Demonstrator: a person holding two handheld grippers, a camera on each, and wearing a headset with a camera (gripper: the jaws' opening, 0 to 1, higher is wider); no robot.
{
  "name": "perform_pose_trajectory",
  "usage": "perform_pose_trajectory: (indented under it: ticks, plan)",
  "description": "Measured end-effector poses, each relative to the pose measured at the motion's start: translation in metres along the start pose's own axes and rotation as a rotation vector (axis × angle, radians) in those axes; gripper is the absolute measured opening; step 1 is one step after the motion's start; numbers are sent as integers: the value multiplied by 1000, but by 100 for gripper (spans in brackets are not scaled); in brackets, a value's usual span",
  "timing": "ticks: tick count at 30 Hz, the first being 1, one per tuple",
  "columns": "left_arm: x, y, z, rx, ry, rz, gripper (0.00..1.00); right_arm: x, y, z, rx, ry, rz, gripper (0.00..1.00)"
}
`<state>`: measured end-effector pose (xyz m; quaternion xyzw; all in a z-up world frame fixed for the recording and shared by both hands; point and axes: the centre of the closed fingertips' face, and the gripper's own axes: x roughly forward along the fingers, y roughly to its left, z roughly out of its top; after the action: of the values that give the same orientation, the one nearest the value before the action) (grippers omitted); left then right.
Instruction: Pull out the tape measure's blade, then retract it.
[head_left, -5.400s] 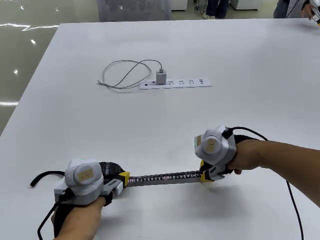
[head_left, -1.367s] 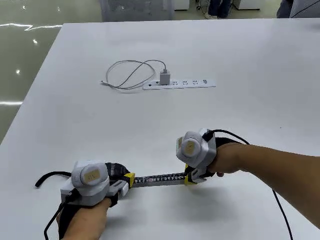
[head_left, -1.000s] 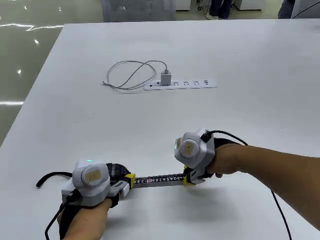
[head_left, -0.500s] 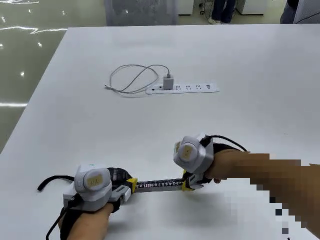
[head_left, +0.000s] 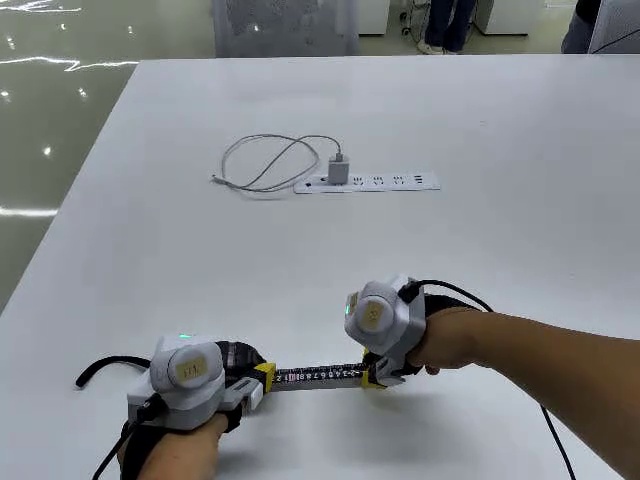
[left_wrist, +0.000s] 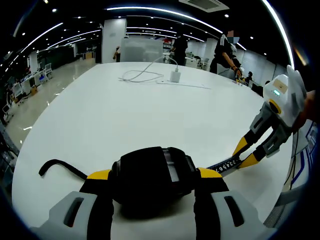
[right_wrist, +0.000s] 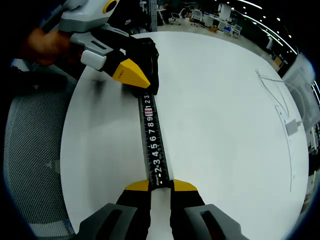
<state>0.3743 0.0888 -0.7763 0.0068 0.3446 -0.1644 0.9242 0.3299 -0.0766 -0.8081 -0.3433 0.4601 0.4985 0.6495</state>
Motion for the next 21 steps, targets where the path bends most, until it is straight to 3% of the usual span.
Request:
perform_pose_trajectory:
  ticks: [21]
  plan:
    - [0, 0, 0, -2, -1, -4, 62, 3, 1, 9, -3, -20, 0, 10]
